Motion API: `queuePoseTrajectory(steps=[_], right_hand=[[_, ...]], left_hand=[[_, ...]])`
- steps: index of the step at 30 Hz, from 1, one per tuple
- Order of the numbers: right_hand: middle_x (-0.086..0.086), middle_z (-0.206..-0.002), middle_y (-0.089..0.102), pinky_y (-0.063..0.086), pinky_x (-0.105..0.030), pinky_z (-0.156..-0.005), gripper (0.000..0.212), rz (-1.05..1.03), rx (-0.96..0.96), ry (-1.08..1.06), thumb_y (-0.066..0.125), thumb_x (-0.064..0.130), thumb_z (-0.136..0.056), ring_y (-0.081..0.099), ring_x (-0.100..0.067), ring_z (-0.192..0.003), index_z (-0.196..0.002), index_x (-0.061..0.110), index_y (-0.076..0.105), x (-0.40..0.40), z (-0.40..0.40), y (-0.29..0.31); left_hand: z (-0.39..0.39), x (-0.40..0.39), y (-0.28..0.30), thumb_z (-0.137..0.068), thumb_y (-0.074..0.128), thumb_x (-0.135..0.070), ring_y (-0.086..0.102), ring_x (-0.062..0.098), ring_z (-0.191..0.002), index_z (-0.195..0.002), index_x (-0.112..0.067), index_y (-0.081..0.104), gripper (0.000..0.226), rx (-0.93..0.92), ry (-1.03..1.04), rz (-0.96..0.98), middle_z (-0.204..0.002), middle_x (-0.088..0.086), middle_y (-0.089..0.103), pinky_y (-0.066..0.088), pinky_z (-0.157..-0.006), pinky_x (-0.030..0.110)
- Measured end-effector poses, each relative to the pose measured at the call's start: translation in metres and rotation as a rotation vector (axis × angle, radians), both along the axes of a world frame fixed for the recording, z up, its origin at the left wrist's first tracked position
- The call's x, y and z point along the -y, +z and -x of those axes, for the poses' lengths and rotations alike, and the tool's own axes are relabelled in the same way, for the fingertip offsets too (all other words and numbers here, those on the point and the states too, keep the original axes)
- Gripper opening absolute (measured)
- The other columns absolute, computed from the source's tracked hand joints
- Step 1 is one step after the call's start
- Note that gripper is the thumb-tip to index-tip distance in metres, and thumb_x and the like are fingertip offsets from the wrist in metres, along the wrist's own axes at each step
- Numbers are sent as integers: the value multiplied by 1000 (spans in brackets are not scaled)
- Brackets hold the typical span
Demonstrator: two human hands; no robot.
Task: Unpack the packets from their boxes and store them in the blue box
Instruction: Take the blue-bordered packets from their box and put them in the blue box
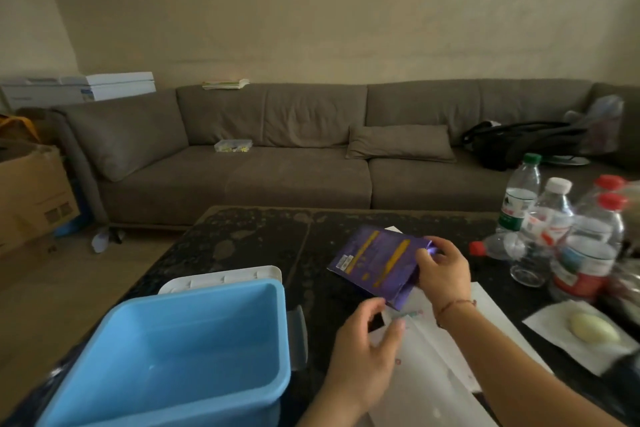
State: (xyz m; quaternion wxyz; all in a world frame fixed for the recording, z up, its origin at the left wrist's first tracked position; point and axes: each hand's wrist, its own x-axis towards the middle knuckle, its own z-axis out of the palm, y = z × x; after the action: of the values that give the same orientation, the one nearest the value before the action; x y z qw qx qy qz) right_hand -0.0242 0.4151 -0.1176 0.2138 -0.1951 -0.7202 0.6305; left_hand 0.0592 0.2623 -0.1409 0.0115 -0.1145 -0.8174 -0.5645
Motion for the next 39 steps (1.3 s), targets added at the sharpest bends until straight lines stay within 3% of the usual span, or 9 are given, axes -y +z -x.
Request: queuePoseTrajectory(steps=[7, 10, 12, 15, 18, 22, 27, 32, 39], right_hand=[[10, -52, 60, 40, -16, -47, 28, 138, -377, 75, 56, -1, -93, 49, -1, -44, -112, 19, 50, -44, -112, 63], [8, -47, 56, 36, -13, -40, 17, 234, -350, 217, 58, -1, -93, 46, -2, -39, -96, 14, 50, -47, -153, 65], [7, -46, 56, 34, -11, -36, 15, 279, -333, 264, 57, 1, -93, 46, -1, -37, -89, 13, 49, -45, -168, 57], [10, -57, 64, 41, -13, -46, 16, 6, -273, 193, 56, 13, -98, 52, -2, -49, -83, 13, 60, -47, -171, 26], [10, -82, 74, 56, -34, -67, 26, -208, -271, 104, 50, 20, -101, 66, -11, -72, -86, 26, 71, -52, -170, -6], [13, -80, 72, 52, -19, -61, 22, -299, -385, 31, 64, 10, -91, 67, -2, -69, -84, 30, 70, -44, -175, -17], [27, -94, 67, 52, -14, -58, 19, -397, -334, -28, 79, 39, -71, 67, 2, -81, -86, 40, 67, -32, -171, -20], [31, -84, 67, 57, -31, -63, 9, -532, -327, -126, 74, 41, -73, 67, 4, -67, -75, 41, 65, -28, -160, -20], [15, -79, 73, 51, -28, -49, 11, -941, -410, -289, 64, 32, -86, 69, -10, -62, -81, 27, 73, -28, -157, -26]], left_hand=[[-37, 11, 40, -77, 70, -44, 26, 9, -145, -145, -22, 40, 77, -785, 200, 206, -157, -3, 30, 24, -117, 23], [-60, 9, 43, -57, 85, -33, 56, 14, -127, -148, -30, 30, 107, -202, 156, -300, -145, 2, 50, 43, -107, 33], [-72, 7, 29, -50, 85, -12, 73, 29, -96, -132, -25, 55, 88, 255, 60, -768, -116, 12, 72, 51, -96, 50], [-77, 4, 16, -62, 69, -7, 73, 36, -72, -91, -7, 78, 31, 504, 86, -903, -97, 25, 74, 50, -92, 53], [-77, 0, 9, -67, 66, -9, 74, 35, -69, -84, -6, 78, 21, 514, 121, -1000, -94, 24, 75, 50, -90, 51], [-74, -2, 3, -57, 73, -13, 70, 42, -92, -107, -8, 71, 50, 496, 168, -1031, -104, 24, 73, 46, -98, 59], [-79, -3, -10, -47, 74, -2, 68, 41, -87, -105, -4, 71, 58, 440, 270, -1082, -101, 26, 72, 48, -95, 56], [-75, 0, -16, -56, 68, -1, 73, 35, -73, -82, -14, 80, 31, 365, 266, -1080, -91, 23, 74, 49, -91, 50], [-77, -4, -23, -53, 72, -3, 71, 35, -72, -80, -11, 79, 29, 249, 308, -987, -83, 22, 74, 59, -72, 45]])
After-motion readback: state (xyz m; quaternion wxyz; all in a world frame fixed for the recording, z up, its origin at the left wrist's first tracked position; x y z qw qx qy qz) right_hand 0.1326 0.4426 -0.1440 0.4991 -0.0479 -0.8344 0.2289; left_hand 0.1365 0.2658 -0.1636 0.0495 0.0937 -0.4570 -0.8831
